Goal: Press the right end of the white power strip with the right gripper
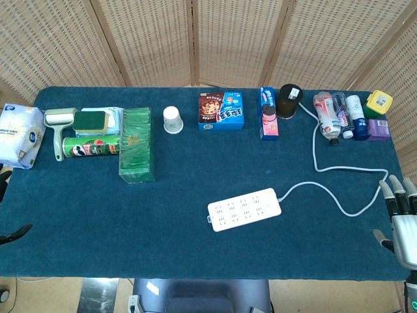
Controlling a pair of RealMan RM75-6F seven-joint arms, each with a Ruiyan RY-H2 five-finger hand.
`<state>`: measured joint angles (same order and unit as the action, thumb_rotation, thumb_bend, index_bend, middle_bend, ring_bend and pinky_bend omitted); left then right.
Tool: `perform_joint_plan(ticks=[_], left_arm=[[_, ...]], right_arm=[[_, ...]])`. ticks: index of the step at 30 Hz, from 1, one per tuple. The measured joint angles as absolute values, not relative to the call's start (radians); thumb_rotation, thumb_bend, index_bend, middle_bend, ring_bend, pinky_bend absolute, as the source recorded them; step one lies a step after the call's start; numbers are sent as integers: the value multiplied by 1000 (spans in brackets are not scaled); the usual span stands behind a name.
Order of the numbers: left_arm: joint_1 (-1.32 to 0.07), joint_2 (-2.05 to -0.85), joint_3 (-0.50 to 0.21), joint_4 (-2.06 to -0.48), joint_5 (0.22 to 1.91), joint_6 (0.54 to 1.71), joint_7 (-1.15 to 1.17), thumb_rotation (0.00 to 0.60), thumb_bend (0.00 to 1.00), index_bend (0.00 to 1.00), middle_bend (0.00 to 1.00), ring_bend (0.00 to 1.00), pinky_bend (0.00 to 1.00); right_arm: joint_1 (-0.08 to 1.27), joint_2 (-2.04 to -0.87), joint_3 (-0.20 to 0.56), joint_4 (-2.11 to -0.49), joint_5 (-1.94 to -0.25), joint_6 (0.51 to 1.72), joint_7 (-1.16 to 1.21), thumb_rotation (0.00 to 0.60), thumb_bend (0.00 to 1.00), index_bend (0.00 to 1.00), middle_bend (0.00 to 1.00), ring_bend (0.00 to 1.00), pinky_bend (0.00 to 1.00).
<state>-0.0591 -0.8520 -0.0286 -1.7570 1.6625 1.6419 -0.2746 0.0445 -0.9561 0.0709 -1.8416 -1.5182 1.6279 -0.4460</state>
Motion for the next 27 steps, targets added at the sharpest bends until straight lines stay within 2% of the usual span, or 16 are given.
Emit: perform_joint_plan(ticks=[6,8,9,10,13,15,16,17,18,19,20,24,27], left_arm=[[-65,-842,-29,-1755,1658,1626,-274,600,109,0,0,0,0],[-65,-840,-27,-1759,1657,1624,-269,600,109,0,0,0,0],[-64,-839,-26,-1761,1657,1624,-266,600,109,0,0,0,0],[-63,-838,-25,-1763,1657,1624,-264,600,110,0,0,0,0],[-60,-837,-21,-1768,1662,1626,-253,600,116,0,0,0,0],[-58,-837,-18,-1773,1667,1626,-241,600,121,0,0,0,0],[-56,-837,-16,-1775,1669,1627,-237,600,122,0,0,0,0],[-55,-837,-14,-1776,1670,1627,-233,600,123,0,0,0,0],[-53,-838,-12,-1777,1670,1626,-228,600,122,0,0,0,0],[-51,-838,-10,-1777,1671,1626,-224,600,122,0,0,0,0],[-49,-839,-8,-1778,1671,1627,-221,600,121,0,0,0,0],[-40,-839,-5,-1780,1671,1637,-216,600,122,0,0,0,0],[-34,-837,-4,-1782,1671,1644,-209,600,122,0,0,0,0]], right_arm=[[42,-973,71,-1844,-1523,1623,-474,600,0,54,83,75,32],[45,-980,70,-1842,-1526,1614,-476,600,0,54,119,105,67],[47,-983,69,-1841,-1528,1610,-476,600,0,54,159,139,102],[50,-987,68,-1839,-1530,1602,-476,600,0,54,242,216,179],[74,-995,67,-1832,-1541,1560,-478,600,17,54,501,510,476],[100,-1002,69,-1823,-1549,1519,-477,600,123,59,654,716,701],[121,-1007,71,-1815,-1555,1488,-474,600,255,76,750,841,842],[138,-1011,73,-1807,-1559,1464,-468,600,401,99,829,932,941],[155,-1015,75,-1801,-1561,1438,-460,600,485,116,868,974,981],[176,-1020,77,-1793,-1561,1400,-448,600,572,137,899,1000,1000],[194,-1022,79,-1788,-1559,1370,-438,600,612,149,907,1000,1000],[275,-1038,84,-1762,-1550,1232,-383,600,682,175,916,1000,1000],[336,-1059,86,-1748,-1544,1145,-362,600,694,196,918,1000,1000]])
